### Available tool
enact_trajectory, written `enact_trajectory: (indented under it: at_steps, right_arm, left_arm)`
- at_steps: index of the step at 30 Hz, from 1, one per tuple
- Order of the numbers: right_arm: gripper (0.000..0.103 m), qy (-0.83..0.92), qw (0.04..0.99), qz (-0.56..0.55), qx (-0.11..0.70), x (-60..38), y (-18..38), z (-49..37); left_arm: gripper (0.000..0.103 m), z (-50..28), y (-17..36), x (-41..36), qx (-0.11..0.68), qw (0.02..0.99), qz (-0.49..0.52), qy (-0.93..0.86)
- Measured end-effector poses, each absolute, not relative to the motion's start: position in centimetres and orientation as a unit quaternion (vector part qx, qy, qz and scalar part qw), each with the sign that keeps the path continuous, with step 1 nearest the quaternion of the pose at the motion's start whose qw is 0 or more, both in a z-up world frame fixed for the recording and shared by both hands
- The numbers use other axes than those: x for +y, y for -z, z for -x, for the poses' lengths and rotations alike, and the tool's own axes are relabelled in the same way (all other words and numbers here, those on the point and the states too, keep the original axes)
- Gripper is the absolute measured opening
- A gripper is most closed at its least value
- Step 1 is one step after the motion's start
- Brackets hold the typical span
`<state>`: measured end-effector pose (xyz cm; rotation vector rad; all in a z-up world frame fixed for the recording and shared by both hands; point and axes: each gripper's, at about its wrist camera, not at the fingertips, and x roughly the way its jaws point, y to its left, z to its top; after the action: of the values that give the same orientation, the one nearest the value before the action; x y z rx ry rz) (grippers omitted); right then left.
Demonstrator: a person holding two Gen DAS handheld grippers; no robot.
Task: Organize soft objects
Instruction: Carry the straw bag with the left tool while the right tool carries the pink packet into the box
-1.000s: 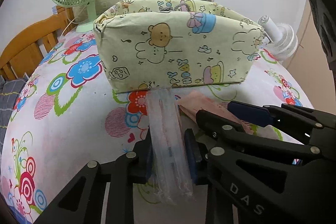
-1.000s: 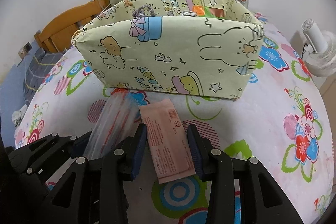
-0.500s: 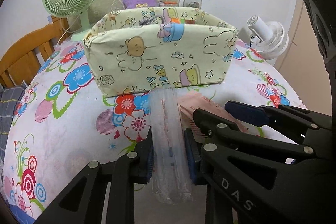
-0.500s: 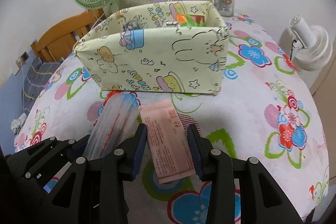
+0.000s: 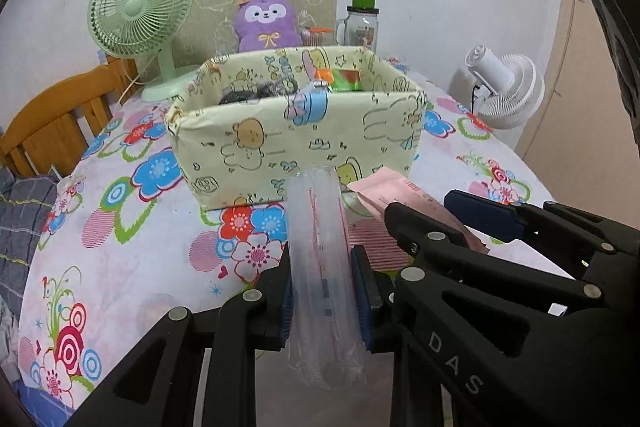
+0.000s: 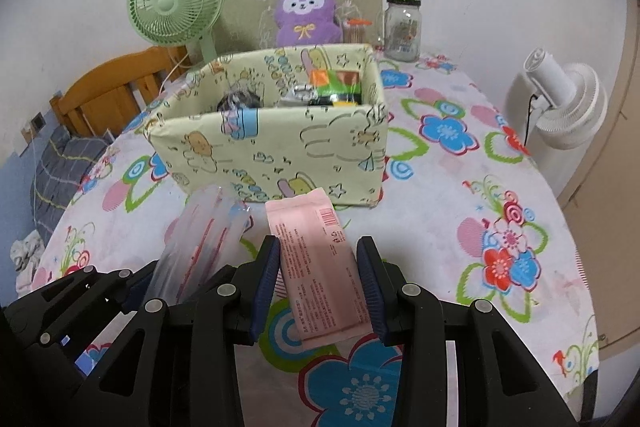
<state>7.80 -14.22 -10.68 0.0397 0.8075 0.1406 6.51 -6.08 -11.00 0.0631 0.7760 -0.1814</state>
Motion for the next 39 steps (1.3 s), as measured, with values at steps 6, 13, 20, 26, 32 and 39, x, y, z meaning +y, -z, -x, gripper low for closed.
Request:
enact_trajectory:
  at_steps: [6,13,20,26,32,39]
  right_arm:
    - [0.043,-0.062,0.922,-0.02,0.383,-14.3,9.6,-7.4]
    - [0.043,-0.064,0.928,-0.012,0.366,-14.0,8.0,-7.3]
    - [0.043,-0.071,0.933,-0.011,0.354,-13.6,6.3,-7.7]
    - [0.043,-0.075,0.937,-0.009,0.341,-13.2,4.8,-8.2]
    - [0.043,-0.079,0.94,-0.009,0.331,-13.2,3.4,-8.8]
    - [0.043,-0.078,0.946,-0.011,0.315,-13.5,1.7,-9.5]
  left_arm:
    - [0.025,-6.3,10.1,-6.0,0.371,0.924,-0.028,0.086]
    - [0.025,-6.4,8.8,-5.5,0.359,0.929,-0.02,0.083]
    - [0.025,-6.9,7.3,-4.8,0.348,0.934,-0.016,0.075]
    - [0.025,-7.4,5.6,-4.4,0.336,0.939,-0.016,0.072]
    - [0.025,-7.9,4.2,-4.3,0.325,0.943,-0.018,0.07]
    - [0.025,-8.6,2.6,-4.5,0.31,0.948,-0.021,0.071]
